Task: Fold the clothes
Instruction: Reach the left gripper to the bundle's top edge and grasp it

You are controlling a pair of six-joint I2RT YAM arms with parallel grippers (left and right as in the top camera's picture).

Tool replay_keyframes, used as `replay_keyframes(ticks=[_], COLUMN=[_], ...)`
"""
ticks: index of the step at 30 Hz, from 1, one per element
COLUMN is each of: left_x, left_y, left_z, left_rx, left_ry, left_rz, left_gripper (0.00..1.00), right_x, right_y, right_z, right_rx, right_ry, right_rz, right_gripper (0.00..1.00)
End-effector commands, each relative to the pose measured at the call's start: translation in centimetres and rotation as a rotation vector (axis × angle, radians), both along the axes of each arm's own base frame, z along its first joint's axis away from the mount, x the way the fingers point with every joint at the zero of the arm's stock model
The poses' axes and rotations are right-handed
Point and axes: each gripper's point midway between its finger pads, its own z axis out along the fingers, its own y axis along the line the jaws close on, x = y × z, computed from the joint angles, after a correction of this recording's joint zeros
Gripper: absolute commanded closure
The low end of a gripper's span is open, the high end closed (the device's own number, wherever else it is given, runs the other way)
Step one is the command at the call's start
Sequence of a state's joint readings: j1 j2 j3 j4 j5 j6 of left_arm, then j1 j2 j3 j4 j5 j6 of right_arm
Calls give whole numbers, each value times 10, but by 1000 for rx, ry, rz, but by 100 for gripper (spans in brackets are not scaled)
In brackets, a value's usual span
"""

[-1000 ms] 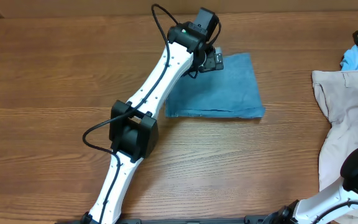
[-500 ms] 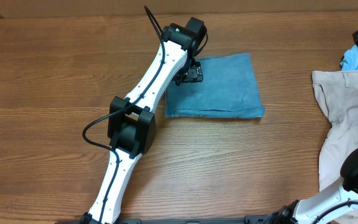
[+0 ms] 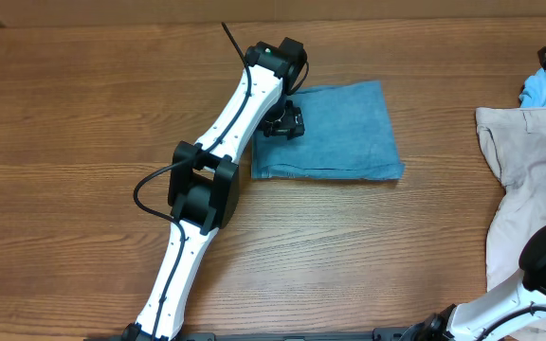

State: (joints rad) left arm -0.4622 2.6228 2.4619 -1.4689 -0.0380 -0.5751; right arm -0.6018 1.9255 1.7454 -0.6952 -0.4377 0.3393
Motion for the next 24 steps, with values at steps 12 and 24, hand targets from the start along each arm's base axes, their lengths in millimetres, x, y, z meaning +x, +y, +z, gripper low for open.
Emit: replay_keyframes(ticks=[12, 24], left_x=[-78, -86], left_y=[26, 30], left_z=[-106, -109], left_rx=[82, 95], left_ry=[332, 358], left_rz=[-33, -31], left_gripper=[3, 96], right_x=[1, 1], right_y=[-1, -1], right_z=[1, 1], right_rx=[-5, -5], right_ry=[-6, -6], right_rz=[0, 0], right_gripper=[0, 0])
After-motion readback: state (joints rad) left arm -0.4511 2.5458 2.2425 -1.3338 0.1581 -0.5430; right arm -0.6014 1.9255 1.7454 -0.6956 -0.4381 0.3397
